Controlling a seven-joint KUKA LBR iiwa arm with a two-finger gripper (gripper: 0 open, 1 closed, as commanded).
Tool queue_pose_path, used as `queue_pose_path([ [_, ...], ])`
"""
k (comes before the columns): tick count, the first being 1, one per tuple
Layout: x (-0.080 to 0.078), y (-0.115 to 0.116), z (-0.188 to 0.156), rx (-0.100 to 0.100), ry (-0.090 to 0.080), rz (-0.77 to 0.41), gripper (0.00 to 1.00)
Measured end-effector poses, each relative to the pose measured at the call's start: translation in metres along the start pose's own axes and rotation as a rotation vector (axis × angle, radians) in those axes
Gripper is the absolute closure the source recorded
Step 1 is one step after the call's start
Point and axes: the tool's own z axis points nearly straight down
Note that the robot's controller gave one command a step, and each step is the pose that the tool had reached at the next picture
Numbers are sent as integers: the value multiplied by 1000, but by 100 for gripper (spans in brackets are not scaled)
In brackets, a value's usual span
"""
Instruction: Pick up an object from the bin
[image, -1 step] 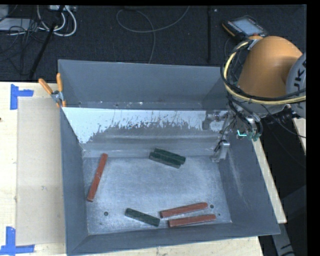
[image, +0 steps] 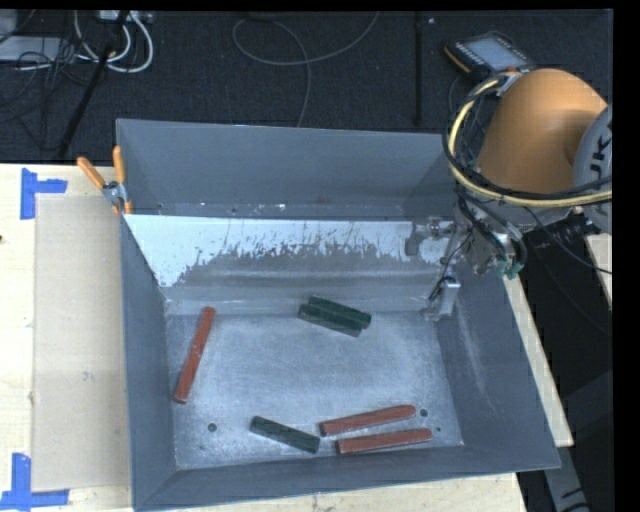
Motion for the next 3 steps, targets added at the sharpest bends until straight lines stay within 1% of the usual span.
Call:
queue_pose_path([
  [1,65,25,79,0,-1,-49,0],
  [2,94,39,98,-2,10,-208,0],
  [3,108,49,117,-1,1,-359,0],
])
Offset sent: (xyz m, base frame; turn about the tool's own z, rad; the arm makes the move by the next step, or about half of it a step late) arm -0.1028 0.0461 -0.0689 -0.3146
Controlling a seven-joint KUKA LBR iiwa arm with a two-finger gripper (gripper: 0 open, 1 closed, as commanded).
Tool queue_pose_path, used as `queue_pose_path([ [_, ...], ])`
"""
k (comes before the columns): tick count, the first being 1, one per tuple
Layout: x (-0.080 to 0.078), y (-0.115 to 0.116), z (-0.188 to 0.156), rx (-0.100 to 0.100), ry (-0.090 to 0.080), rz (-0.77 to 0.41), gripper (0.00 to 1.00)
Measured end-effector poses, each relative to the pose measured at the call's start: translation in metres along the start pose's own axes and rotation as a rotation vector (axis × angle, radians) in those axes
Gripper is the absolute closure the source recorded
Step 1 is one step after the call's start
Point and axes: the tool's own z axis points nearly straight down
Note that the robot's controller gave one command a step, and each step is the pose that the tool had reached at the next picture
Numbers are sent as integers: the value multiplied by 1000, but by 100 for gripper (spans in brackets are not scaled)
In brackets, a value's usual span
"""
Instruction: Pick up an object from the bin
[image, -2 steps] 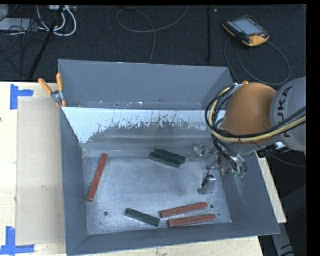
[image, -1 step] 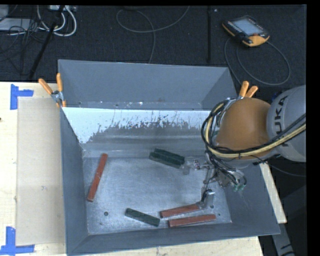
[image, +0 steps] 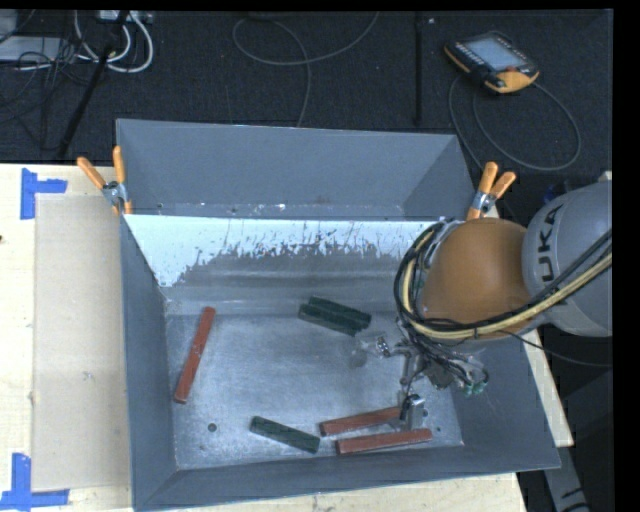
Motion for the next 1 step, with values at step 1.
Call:
queue_pose_path([
  [1,7,42,44,-1,3,-174,0],
])
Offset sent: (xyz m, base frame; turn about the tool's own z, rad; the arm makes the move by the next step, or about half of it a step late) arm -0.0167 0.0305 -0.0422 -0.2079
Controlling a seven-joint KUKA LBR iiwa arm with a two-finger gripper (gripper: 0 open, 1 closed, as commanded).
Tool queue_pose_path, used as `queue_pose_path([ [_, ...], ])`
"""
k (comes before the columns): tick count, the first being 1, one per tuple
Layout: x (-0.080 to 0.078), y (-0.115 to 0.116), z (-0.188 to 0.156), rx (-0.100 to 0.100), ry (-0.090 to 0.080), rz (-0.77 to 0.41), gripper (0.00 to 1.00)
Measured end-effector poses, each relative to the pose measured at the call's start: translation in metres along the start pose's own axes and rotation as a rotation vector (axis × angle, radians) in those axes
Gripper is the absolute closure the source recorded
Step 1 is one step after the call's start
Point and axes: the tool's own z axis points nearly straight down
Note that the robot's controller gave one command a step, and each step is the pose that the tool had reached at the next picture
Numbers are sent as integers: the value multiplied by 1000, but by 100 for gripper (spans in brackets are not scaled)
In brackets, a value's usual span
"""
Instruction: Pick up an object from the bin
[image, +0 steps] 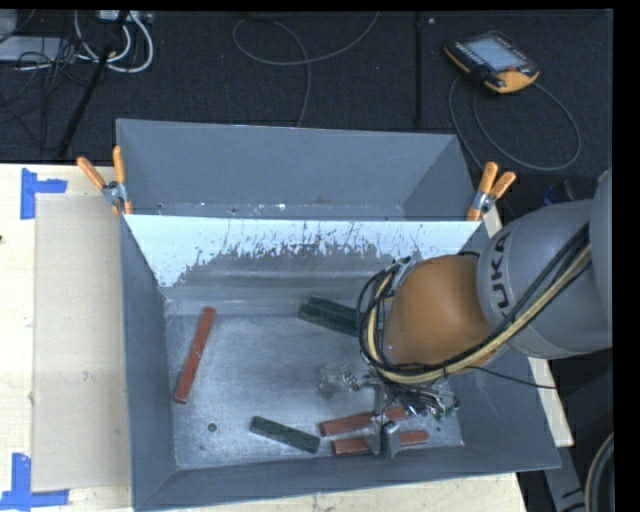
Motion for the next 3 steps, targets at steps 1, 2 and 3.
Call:
queue_pose_path([
  [1,-1,-7,-2,1,-3,-33,100],
  [2,-1,-7,-2,1,-3,-33,100],
  [3,0,-7,-4,0,-1,-34,100],
])
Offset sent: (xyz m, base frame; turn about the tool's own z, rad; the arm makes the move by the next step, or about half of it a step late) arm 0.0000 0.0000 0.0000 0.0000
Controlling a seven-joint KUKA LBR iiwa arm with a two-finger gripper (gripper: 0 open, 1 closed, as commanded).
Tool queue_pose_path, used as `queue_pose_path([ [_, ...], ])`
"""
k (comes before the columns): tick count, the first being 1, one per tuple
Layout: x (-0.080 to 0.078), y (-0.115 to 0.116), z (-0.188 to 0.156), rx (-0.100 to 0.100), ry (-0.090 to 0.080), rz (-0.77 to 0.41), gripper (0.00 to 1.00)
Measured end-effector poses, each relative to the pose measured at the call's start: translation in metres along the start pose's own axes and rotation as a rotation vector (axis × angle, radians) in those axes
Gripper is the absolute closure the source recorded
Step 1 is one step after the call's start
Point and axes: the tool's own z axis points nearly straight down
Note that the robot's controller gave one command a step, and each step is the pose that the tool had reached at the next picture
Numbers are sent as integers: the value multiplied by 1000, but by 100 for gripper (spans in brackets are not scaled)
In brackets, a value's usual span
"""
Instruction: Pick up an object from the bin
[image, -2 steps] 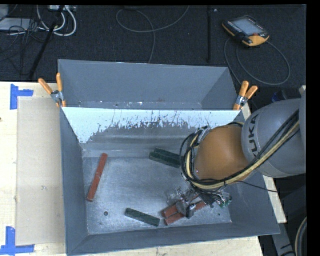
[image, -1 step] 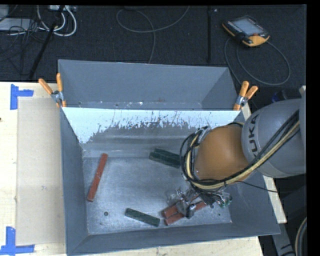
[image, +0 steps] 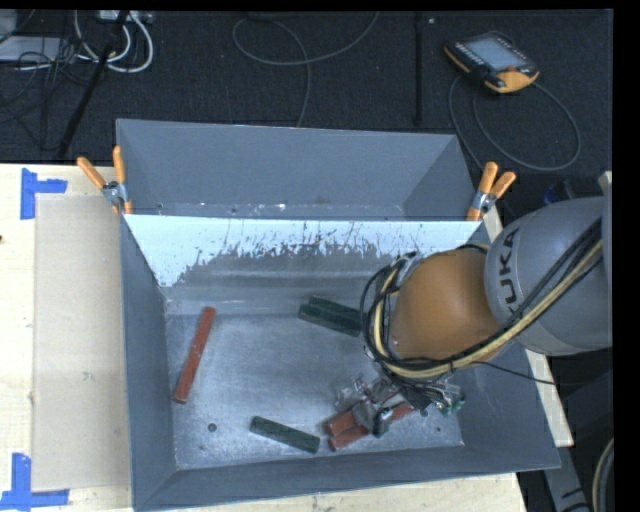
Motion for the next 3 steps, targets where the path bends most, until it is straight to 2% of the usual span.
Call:
queue_pose_path([
  [2,1,1,-15,-3,4,0,100],
  [3,2,2,-37,-6,7,2,100],
])
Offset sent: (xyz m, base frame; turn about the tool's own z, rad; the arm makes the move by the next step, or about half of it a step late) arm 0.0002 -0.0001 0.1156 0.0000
